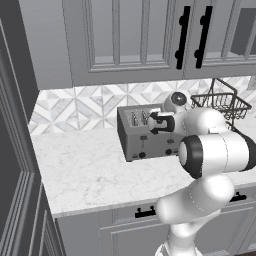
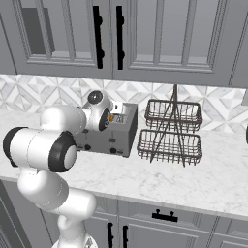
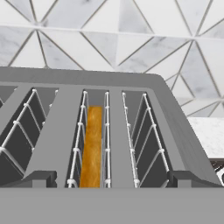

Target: Start the toaster. Once the lever pops up, take the bread to the plate on the dining counter.

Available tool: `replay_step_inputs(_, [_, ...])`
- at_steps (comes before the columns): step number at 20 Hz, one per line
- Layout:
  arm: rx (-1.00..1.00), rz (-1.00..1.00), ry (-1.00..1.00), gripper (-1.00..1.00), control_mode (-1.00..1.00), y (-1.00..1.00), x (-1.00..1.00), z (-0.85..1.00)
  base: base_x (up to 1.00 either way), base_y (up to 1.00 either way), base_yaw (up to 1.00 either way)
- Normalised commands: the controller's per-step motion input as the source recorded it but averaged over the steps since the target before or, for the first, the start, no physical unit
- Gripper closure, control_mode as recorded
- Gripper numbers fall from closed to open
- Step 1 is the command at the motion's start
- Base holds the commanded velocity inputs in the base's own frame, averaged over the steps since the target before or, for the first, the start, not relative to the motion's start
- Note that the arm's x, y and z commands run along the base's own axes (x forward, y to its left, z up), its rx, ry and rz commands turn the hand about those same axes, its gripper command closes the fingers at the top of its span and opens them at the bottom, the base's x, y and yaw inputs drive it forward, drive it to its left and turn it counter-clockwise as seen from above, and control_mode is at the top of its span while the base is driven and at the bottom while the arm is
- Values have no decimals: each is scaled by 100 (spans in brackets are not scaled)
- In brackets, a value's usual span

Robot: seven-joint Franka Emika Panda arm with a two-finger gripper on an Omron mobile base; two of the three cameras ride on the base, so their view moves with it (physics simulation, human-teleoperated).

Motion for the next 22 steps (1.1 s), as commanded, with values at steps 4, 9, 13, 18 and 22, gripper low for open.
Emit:
replay_step_inputs(4, [0, 0, 0, -100, -100, 0, 0, 0, 0, 0, 0])
replay_step_inputs(9, [0, 0, 0, -100, -100, 0, 0, 0, 0, 0, 0])
replay_step_inputs(13, [0, 0, 0, -100, -100, 0, 0, 0, 0, 0, 0])
replay_step_inputs(18, [0, 0, 0, -100, -100, 0, 0, 0, 0, 0, 0])
replay_step_inputs(22, [0, 0, 0, -100, -100, 0, 0, 0, 0, 0, 0])
